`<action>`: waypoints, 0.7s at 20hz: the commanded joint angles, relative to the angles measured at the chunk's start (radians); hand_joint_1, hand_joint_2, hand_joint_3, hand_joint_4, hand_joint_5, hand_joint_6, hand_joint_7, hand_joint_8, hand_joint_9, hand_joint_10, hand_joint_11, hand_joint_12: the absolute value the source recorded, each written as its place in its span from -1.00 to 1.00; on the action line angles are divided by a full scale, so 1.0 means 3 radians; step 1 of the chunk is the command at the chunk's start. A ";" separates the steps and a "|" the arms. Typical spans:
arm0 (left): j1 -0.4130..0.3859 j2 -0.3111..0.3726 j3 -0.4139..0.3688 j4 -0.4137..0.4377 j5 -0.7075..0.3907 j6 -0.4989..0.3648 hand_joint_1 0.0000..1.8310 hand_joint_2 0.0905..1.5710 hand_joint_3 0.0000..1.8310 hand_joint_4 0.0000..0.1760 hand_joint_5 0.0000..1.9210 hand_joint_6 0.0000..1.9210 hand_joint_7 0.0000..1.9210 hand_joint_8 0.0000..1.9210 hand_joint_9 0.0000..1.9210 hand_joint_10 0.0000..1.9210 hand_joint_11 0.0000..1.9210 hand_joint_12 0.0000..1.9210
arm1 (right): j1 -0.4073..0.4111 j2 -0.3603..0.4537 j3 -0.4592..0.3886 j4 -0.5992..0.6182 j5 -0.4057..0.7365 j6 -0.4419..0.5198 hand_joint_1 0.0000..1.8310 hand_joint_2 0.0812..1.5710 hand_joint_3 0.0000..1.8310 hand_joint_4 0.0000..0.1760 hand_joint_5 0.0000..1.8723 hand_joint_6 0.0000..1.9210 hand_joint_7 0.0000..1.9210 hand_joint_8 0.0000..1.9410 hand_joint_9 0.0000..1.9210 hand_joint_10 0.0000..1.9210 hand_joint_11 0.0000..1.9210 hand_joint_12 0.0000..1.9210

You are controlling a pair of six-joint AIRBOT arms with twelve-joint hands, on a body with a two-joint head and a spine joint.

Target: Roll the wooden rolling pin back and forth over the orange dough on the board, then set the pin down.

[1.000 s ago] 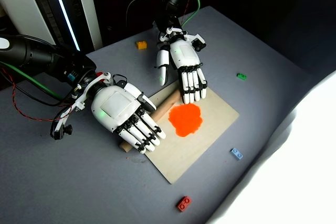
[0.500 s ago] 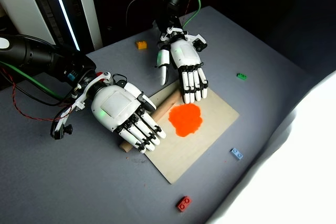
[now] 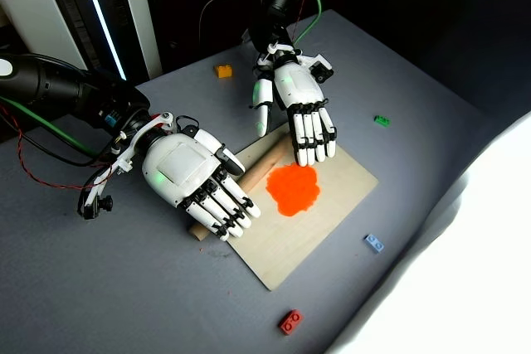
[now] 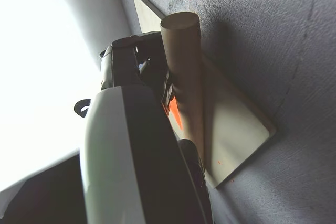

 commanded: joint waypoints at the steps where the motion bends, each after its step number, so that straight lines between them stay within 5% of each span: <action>1: -0.0032 0.0046 -0.0018 0.0162 -0.0295 -0.0015 -1.00 0.81 -1.00 -1.00 -0.66 -1.00 -0.61 -1.00 -0.72 -1.00 -1.00 -0.52 | -0.0009 0.0021 -0.0019 -0.0248 0.0282 -0.0015 -1.00 0.81 -1.00 -1.00 -0.51 -0.96 -0.46 -1.00 -0.49 -0.92 -1.00 0.27; 14: -0.0082 0.0189 -0.0130 0.0163 -0.0065 0.0052 -1.00 0.81 -1.00 -1.00 -0.65 -0.99 -0.60 -1.00 -0.72 -1.00 -1.00 -0.52 | -0.0029 0.0085 -0.0137 -0.0250 0.0303 -0.0019 -1.00 0.81 -1.00 -1.00 -0.51 -0.96 -0.46 -1.00 -0.49 -0.92 -1.00 0.28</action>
